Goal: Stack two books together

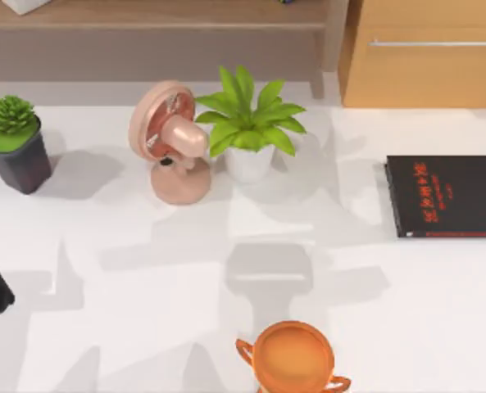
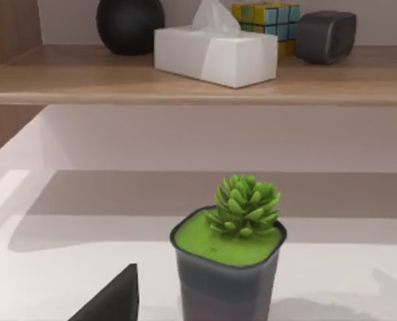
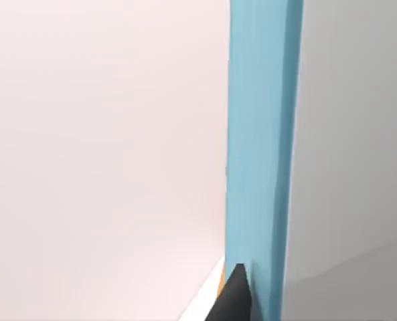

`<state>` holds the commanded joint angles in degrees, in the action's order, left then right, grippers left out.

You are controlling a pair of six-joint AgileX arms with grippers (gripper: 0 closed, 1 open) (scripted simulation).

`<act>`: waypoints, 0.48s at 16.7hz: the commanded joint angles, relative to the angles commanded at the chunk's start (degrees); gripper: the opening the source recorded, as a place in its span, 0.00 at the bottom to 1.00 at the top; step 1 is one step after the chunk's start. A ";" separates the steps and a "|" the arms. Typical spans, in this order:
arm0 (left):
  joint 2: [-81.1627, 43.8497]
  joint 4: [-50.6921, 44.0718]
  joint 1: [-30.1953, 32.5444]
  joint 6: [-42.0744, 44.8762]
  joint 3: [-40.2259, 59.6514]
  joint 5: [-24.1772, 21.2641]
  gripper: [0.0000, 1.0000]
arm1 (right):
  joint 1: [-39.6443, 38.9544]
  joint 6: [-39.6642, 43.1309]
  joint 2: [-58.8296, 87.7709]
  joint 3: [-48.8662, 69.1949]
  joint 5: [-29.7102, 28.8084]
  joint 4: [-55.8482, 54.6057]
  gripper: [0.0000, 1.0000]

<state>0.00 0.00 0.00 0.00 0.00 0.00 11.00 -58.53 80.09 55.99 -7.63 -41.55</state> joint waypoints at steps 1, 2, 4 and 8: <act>0.00 0.00 0.00 0.00 0.00 0.00 1.00 | -2.43 -5.53 -1.51 -3.72 -1.61 0.17 0.00; 0.00 0.00 0.00 0.00 0.00 0.00 1.00 | -5.02 -10.84 -2.41 -7.45 -2.93 0.60 0.00; 0.00 0.00 0.00 0.00 0.00 0.00 1.00 | -10.50 -20.49 -2.37 -14.73 -4.77 2.16 0.00; 0.00 0.00 0.00 0.00 0.00 0.00 1.00 | -20.15 -34.15 2.89 -26.77 -6.12 6.30 0.00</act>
<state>0.00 0.00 0.00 0.00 0.00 0.00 -9.16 -92.69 82.98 29.21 -13.74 -35.25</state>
